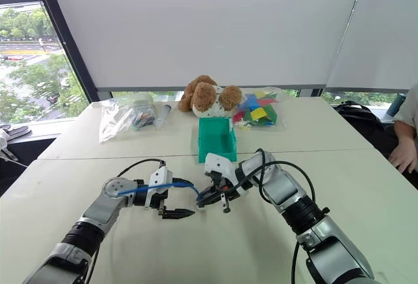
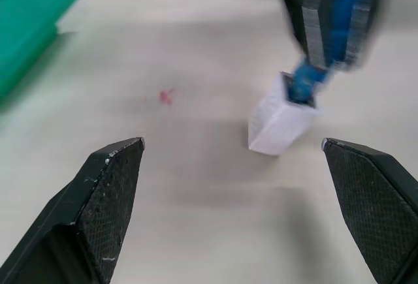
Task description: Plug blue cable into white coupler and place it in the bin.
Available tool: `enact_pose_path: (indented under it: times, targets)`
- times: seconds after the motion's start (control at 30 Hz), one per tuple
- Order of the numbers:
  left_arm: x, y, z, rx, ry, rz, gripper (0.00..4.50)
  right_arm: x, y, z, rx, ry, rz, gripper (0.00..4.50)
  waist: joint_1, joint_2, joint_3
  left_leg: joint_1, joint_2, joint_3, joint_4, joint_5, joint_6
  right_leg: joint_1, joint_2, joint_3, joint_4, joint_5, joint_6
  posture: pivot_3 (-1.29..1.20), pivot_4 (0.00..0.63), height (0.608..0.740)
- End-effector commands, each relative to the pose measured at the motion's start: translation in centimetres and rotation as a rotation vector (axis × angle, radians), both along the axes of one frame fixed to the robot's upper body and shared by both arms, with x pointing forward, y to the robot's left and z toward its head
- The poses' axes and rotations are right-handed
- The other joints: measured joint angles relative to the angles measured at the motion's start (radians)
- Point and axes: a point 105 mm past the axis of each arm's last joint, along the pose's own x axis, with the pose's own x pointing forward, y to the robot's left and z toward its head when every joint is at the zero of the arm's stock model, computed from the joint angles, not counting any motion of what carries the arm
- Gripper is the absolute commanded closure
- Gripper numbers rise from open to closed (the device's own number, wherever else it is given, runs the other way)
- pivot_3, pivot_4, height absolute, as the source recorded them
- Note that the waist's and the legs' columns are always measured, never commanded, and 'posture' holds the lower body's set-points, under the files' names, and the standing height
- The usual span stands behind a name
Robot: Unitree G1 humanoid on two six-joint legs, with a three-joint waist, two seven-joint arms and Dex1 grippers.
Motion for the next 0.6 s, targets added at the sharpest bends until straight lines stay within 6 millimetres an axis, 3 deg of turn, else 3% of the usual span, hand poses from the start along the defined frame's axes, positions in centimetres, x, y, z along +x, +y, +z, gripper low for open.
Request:
enact_pose_path:
  times: [0.03,0.17,0.27,0.33,0.43,0.6]
  targets:
    - [0.4,1.7,2.2,-0.056,-0.050,0.084,0.02,1.6,-0.7,4.5,0.122,-0.062,-0.083,4.50,0.000,0.001,0.008,-0.001,0.000,0.000,0.000,0.000,0.000,-0.001,-0.001,0.000,0.000,0.000,0.000,0.00,0.150,0.740]
    - [0.7,3.2,2.8,-0.076,-0.058,0.168,0.02,3.8,-1.5,9.6,0.253,-0.137,-0.197,4.50,-0.001,0.002,0.013,-0.019,-0.002,0.000,0.000,0.004,-0.006,-0.020,-0.002,0.001,0.002,0.003,0.003,0.00,0.150,0.740]
    - [0.7,4.0,3.7,-0.108,-0.066,0.226,0.02,5.7,-2.2,13.0,0.328,-0.190,-0.295,4.50,-0.002,0.003,0.014,-0.020,-0.002,0.000,-0.001,0.004,-0.007,-0.021,-0.002,0.000,0.002,0.003,0.004,0.00,0.150,0.740]
    - [0.6,4.3,4.3,-0.138,-0.061,0.257,0.02,6.9,-2.4,14.3,0.357,-0.196,-0.357,4.50,-0.002,0.003,0.014,-0.020,-0.002,0.001,-0.002,0.004,-0.007,-0.021,-0.002,0.000,0.001,0.003,0.004,0.00,0.150,0.740]
    - [0.3,4.4,5.0,-0.178,-0.045,0.290,0.02,8.6,-2.1,14.5,0.362,-0.172,-0.431,4.50,-0.004,0.003,0.015,-0.020,-0.002,0.001,-0.002,0.004,-0.007,-0.021,-0.003,0.000,0.001,0.003,0.003,0.00,0.150,0.740]
    - [-0.1,4.6,6.1,-0.219,-0.024,0.342,0.02,11.7,-1.7,12.5,0.336,-0.105,-0.587,4.50,-0.009,0.004,0.016,-0.020,-0.002,0.002,-0.002,0.004,-0.007,-0.021,-0.003,0.000,0.001,0.003,0.003,0.00,0.150,0.740]
